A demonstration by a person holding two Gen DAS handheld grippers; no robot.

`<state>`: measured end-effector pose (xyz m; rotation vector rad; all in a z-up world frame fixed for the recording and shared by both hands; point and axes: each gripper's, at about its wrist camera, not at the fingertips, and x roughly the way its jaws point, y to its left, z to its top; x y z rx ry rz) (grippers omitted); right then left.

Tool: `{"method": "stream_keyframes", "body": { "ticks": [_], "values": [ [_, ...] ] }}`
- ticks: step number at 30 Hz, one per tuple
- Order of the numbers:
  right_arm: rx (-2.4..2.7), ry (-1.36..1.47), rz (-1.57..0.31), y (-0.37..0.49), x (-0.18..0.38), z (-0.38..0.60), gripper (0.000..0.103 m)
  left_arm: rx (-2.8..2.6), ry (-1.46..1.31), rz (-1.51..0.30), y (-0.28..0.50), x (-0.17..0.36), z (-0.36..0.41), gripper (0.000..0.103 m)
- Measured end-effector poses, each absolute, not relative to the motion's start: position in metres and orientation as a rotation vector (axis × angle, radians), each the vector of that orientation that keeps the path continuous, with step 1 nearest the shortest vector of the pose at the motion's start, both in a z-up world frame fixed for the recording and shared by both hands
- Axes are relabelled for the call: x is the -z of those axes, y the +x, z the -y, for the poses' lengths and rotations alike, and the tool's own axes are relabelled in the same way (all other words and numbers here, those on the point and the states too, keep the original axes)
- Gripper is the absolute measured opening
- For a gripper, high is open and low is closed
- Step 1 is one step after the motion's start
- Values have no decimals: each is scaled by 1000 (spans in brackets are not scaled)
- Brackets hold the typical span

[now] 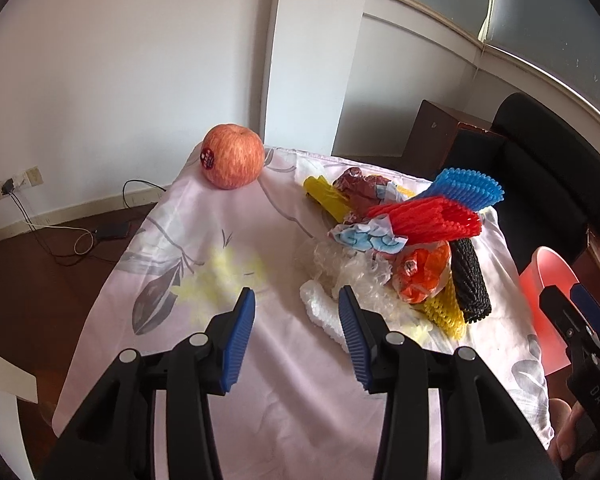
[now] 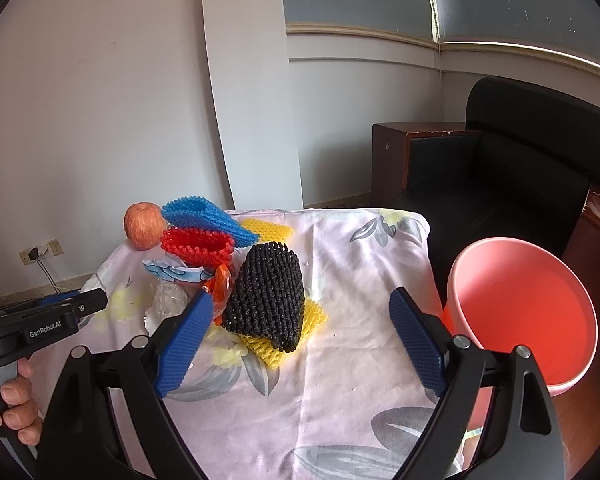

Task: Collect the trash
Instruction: 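Grasp the blue foam net with the left tool while the right tool grasps the black net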

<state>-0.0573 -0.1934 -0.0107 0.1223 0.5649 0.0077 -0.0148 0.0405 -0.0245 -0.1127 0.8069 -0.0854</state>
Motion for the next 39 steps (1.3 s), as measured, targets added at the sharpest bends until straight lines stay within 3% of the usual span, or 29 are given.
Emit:
{"method": "stream_keyframes", "body": {
  "ticks": [13, 28, 30, 36, 37, 38, 39],
  "values": [
    [-71, 131, -642, -48, 30, 188, 76, 226, -172, -872, -2, 41, -20, 43],
    [-108, 204, -620, -35, 21, 202, 76, 423, -122, -685, 23, -37, 20, 44],
    [-114, 201, -623, -34, 23, 201, 76, 430, -61, -675, 27, -40, 35, 50],
    [-114, 204, -633, -33, 28, 204, 76, 390, -27, -717, 53, -32, 58, 52],
    [-112, 204, -634, -33, 28, 205, 76, 389, -25, -732, 58, -28, 59, 47],
    [-111, 204, -635, -32, 29, 207, 76, 385, -18, -753, 60, -22, 60, 33],
    [-110, 205, -637, -32, 30, 207, 76, 390, -19, -778, 61, -17, 60, 26]
  ]
}}
